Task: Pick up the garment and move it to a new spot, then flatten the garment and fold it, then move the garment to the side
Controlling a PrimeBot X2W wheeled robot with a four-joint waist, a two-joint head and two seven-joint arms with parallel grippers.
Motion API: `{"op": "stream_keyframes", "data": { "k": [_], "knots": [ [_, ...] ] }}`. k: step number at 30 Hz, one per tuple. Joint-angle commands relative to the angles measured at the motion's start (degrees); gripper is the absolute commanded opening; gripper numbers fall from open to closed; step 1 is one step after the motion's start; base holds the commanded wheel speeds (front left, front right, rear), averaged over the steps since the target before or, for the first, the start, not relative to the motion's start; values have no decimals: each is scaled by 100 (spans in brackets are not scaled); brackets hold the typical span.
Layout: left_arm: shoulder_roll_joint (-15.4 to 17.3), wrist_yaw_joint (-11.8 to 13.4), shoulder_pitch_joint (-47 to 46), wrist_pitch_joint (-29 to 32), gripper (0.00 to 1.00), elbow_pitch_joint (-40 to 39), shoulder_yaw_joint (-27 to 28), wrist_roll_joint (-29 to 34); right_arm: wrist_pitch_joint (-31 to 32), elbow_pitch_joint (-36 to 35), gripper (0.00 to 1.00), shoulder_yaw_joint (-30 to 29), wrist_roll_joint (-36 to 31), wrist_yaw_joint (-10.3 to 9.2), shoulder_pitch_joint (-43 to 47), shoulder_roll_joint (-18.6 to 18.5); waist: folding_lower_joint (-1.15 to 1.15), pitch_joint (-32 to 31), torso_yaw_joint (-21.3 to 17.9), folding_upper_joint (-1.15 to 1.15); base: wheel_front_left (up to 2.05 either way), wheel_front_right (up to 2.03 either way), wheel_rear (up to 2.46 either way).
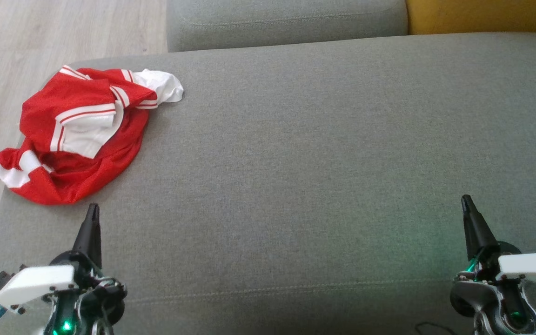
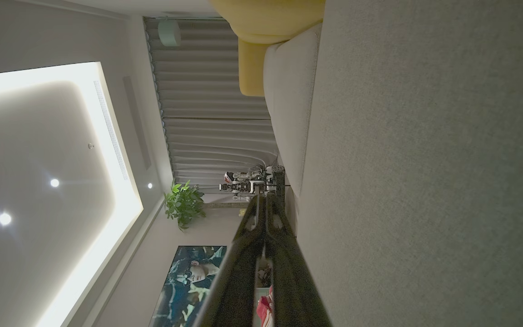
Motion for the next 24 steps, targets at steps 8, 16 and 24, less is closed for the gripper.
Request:
{"op": "stream_keyframes", "data": {
  "k": [8, 16, 24],
  "knots": [
    [49, -42, -317, 42, 0, -148, 199, 66, 24, -190, 0, 108, 34, 2, -287, -73, 0, 0, 0, 0, 0, 0, 0],
    [49, -42, -317, 42, 0, -148, 199, 66, 24, -190, 0, 108, 34, 2, -287, -73, 0, 0, 0, 0, 0, 0, 0],
    [49, -42, -317, 42, 0, -148, 199, 66, 24, -190, 0, 108, 34, 2, -287, -73, 0, 0, 0, 0, 0, 0, 0]
  ]
}}
